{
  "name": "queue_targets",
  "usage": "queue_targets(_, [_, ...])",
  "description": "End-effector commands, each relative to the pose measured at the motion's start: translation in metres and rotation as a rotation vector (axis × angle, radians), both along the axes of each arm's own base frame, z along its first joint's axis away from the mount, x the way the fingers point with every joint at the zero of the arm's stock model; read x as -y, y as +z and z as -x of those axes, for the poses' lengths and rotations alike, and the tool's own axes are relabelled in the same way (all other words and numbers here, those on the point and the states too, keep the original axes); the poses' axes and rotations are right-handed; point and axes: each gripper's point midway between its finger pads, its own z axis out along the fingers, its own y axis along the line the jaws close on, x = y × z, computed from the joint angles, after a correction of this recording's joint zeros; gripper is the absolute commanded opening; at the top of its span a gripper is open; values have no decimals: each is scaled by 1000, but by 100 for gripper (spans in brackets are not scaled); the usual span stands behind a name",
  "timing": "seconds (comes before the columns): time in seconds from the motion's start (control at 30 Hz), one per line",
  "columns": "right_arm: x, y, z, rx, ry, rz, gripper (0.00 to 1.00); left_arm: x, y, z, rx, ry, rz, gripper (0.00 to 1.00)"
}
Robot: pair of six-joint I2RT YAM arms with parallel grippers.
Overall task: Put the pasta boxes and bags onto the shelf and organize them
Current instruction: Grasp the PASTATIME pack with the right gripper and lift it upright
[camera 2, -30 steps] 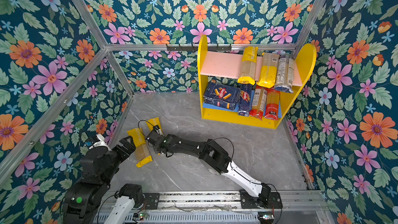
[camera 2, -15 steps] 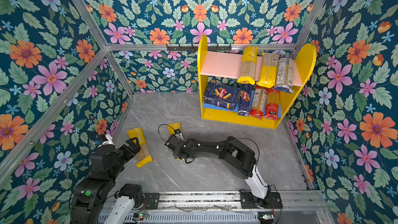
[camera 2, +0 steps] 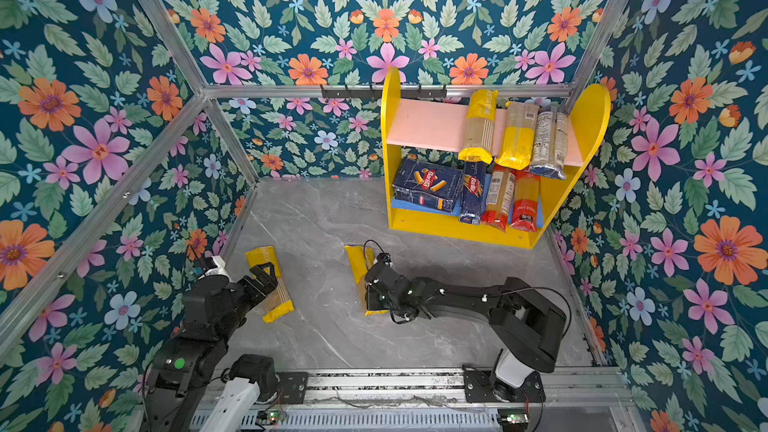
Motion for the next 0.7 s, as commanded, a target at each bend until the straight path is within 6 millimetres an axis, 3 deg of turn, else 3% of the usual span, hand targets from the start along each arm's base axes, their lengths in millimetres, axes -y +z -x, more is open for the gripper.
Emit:
queue_targets(0.0, [-29, 60, -8, 78, 14, -285, 0, 2, 11, -4, 34, -15, -5, 99])
queue_targets(0.13, [-18, 85, -3, 117, 14, -320, 0, 3, 13, -5, 37, -20, -4, 100])
queue_targets(0.3, [11, 131, 5, 210, 1, -342, 0, 9, 15, -8, 29, -45, 9, 100])
queue_targets(0.47, [53, 184, 19, 325, -21, -362, 0, 11, 18, -12, 44, -51, 22, 100])
queue_targets(0.67, [105, 232, 31, 453, -76, -337, 0, 13, 21, -16, 51, -53, 27, 100])
